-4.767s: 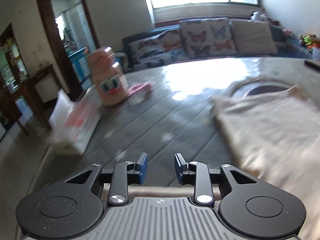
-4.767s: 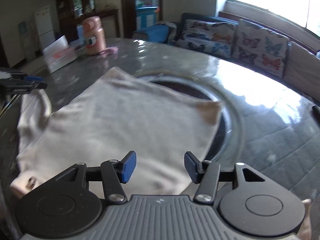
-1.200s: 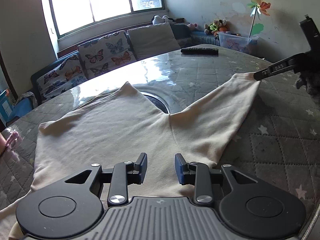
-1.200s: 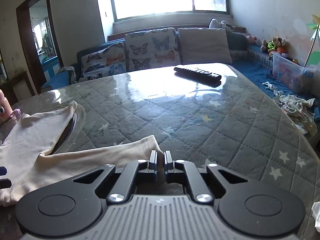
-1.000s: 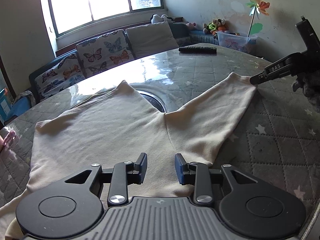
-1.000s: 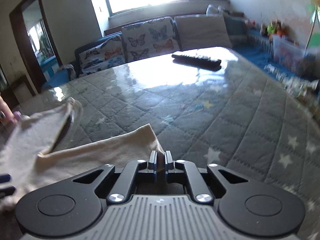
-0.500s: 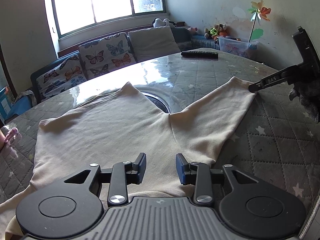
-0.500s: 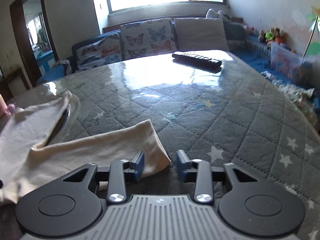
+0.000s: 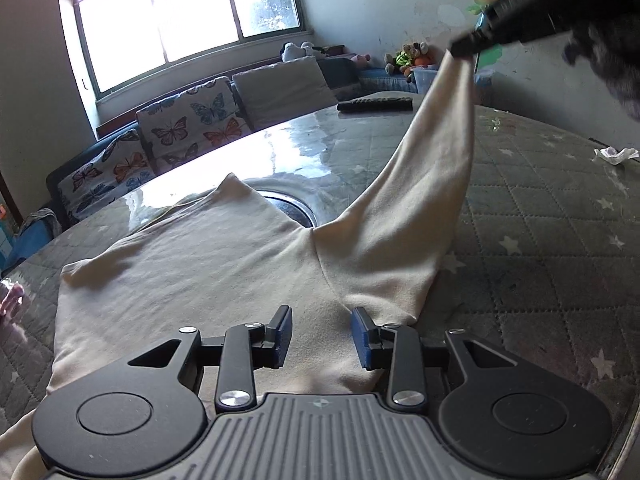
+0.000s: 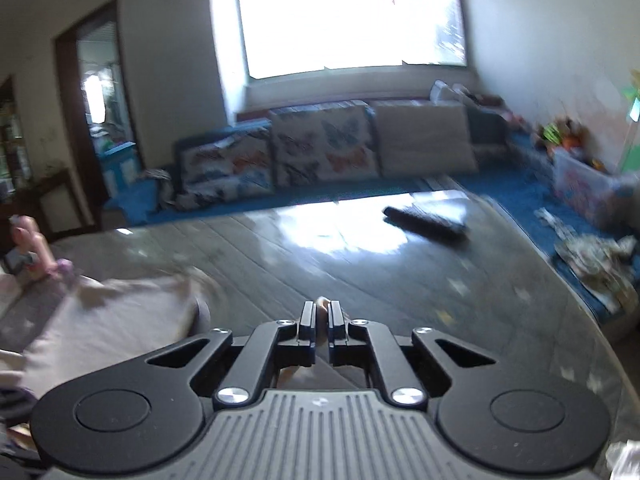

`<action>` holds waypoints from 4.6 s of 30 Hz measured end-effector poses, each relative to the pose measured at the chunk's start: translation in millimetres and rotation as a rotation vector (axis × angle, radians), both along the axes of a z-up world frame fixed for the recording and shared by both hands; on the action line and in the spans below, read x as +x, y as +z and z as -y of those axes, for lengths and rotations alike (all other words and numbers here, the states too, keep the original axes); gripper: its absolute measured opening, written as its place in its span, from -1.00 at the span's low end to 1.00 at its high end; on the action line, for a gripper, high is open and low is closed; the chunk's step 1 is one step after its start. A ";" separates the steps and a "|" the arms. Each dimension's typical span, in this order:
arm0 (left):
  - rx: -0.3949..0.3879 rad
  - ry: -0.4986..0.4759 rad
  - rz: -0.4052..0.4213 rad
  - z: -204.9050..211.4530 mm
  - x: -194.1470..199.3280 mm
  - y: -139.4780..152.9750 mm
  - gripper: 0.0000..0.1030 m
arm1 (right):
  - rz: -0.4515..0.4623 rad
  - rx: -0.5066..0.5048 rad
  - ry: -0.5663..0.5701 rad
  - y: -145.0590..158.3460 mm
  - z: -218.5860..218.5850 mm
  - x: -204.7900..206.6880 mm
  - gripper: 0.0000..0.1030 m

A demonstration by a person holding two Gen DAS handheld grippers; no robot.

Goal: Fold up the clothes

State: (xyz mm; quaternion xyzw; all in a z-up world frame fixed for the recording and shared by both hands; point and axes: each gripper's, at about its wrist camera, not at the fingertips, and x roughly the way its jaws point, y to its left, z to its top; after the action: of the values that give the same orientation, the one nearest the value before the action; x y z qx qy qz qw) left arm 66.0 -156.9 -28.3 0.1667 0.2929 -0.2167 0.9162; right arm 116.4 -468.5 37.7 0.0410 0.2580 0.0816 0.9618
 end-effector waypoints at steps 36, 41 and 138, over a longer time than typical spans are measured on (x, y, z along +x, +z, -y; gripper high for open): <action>-0.181 0.335 0.006 -142.2 -23.8 15.1 -0.21 | -0.198 -0.153 0.444 -53.8 -163.8 -22.5 -0.70; -0.172 0.347 -0.041 -138.8 -6.8 5.7 -0.39 | -0.249 -0.112 0.434 -79.1 -150.4 -20.1 -0.70; -0.061 0.293 0.071 -146.2 -14.1 56.2 -0.37 | -0.178 -0.008 0.384 -75.1 -152.3 -10.5 -0.36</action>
State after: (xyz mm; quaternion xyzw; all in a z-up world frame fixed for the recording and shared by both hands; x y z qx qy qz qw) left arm 51.8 -10.7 27.9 0.1018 0.2749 -0.0833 0.9524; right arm 105.9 -316.2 -37.4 -0.0058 0.3452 0.2585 0.9022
